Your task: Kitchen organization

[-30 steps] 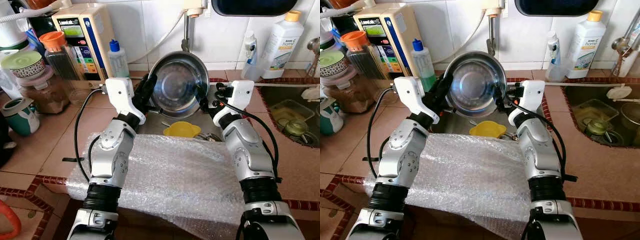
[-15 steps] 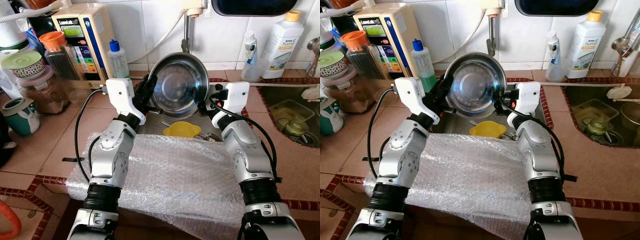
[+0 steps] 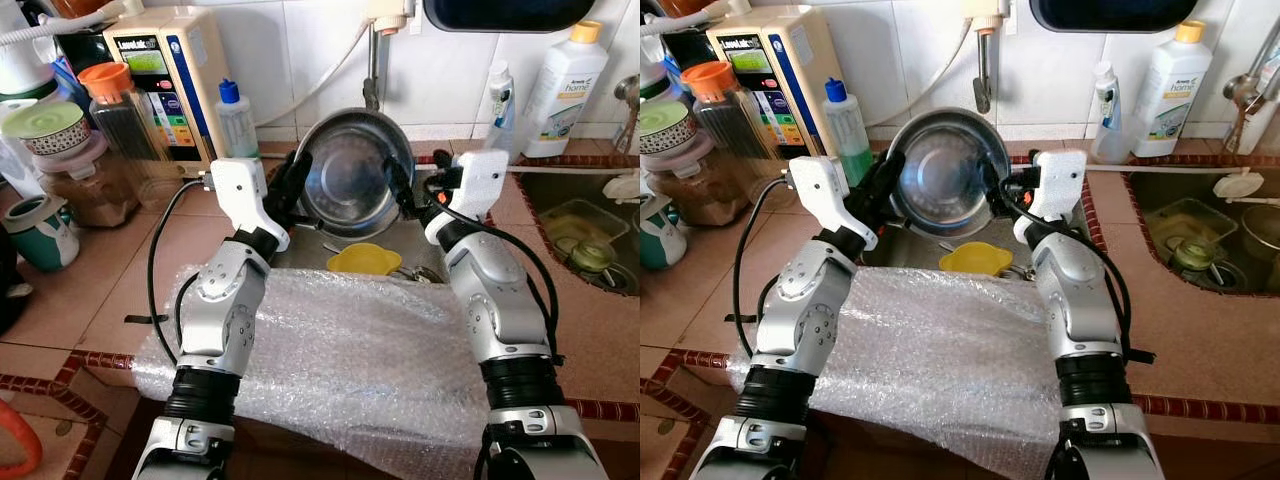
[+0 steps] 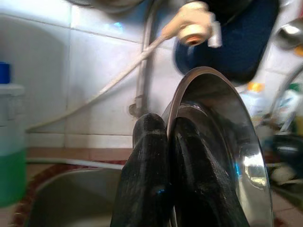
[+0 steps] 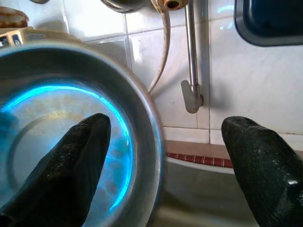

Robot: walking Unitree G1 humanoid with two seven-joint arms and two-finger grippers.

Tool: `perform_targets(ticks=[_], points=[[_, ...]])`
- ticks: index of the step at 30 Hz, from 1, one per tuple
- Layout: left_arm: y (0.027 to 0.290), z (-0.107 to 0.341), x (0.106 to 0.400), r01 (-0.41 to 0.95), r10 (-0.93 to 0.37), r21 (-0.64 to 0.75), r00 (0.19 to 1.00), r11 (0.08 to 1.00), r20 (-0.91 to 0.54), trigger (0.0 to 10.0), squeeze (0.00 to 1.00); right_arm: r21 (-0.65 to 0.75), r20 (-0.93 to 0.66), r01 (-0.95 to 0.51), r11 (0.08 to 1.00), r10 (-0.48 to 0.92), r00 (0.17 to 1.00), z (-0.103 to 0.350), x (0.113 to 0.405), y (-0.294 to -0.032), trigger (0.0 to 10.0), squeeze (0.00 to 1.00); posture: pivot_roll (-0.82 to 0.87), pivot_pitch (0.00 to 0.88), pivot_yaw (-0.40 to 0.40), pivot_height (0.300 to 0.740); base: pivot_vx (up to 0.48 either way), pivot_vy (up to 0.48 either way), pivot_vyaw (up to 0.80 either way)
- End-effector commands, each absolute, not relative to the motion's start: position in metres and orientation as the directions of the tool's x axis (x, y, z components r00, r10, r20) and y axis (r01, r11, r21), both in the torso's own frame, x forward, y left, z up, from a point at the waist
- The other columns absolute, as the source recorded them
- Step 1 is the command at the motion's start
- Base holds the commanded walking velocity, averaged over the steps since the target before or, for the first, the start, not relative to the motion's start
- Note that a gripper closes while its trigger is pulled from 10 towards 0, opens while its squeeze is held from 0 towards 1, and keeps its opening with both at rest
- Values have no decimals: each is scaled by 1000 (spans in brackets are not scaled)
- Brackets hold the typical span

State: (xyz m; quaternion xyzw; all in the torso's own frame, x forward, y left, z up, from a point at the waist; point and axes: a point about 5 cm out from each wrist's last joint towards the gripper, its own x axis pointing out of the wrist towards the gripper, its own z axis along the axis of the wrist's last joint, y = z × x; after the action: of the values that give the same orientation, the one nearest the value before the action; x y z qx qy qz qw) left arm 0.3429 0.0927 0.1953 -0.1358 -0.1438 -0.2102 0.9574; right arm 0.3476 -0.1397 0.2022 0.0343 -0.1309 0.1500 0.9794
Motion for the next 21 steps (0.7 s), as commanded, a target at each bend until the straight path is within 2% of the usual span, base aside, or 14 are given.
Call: perform_targets(ticks=[1, 8, 9, 10, 16, 17, 18, 19, 21], points=[[104, 203, 347, 396, -314, -184, 881, 900, 355, 10000, 0, 2, 275, -302, 953, 290, 917, 206, 345, -141, 10000, 1000, -5, 0, 111, 740, 0, 0, 0], [108, 206, 351, 384, -301, -184, 883, 905, 362, 10000, 0, -17, 275, -281, 960, 275, 921, 208, 338, -147, 10000, 1000, -10, 0, 115, 740, 0, 0, 0], [108, 206, 351, 384, -301, -184, 882, 905, 362, 10000, 0, -18, 275, -279, 960, 273, 922, 208, 337, -147, 10000, 529, -10, 0, 115, 740, 0, 0, 0], [107, 205, 350, 386, -302, -186, 882, 904, 362, 10000, 0, -19, 274, -278, 960, 272, 922, 208, 337, -147, 10000, 0, -10, 0, 115, 740, 0, 0, 0], [101, 206, 348, 420, -323, -214, 869, 882, 374, 10000, 0, 33, 271, -302, 953, 282, 920, 207, 337, -143, 10000, 0, -5, 0, 109, 740, 0, 0, 0], [97, 210, 347, 452, -346, -225, 854, 863, 387, 10000, 0, 64, 272, -315, 947, 287, 919, 206, 339, -141, 627, 0, -3, 0, 107, 740, 0, 0, 0], [96, 211, 346, 460, -352, -227, 850, 858, 391, 10000, 0, 71, 271, -317, 946, 287, 919, 206, 339, -141, 627, 0, -3, 0, 107, 740, 0, 0, 0], [93, 215, 345, 474, -361, -225, 840, 851, 404, 10000, 0, 80, 271, -330, 941, 298, 915, 205, 340, -139, 0, 0, 3, 0, 105, 740, 0, 0, 0], [89, 219, 344, 487, -369, -228, 832, 843, 415, 10000, 0, 93, 258, -339, 936, 306, 916, 203, 342, -137, 0, 0, 5, 0, 104, 740, 0, 0, 0]])
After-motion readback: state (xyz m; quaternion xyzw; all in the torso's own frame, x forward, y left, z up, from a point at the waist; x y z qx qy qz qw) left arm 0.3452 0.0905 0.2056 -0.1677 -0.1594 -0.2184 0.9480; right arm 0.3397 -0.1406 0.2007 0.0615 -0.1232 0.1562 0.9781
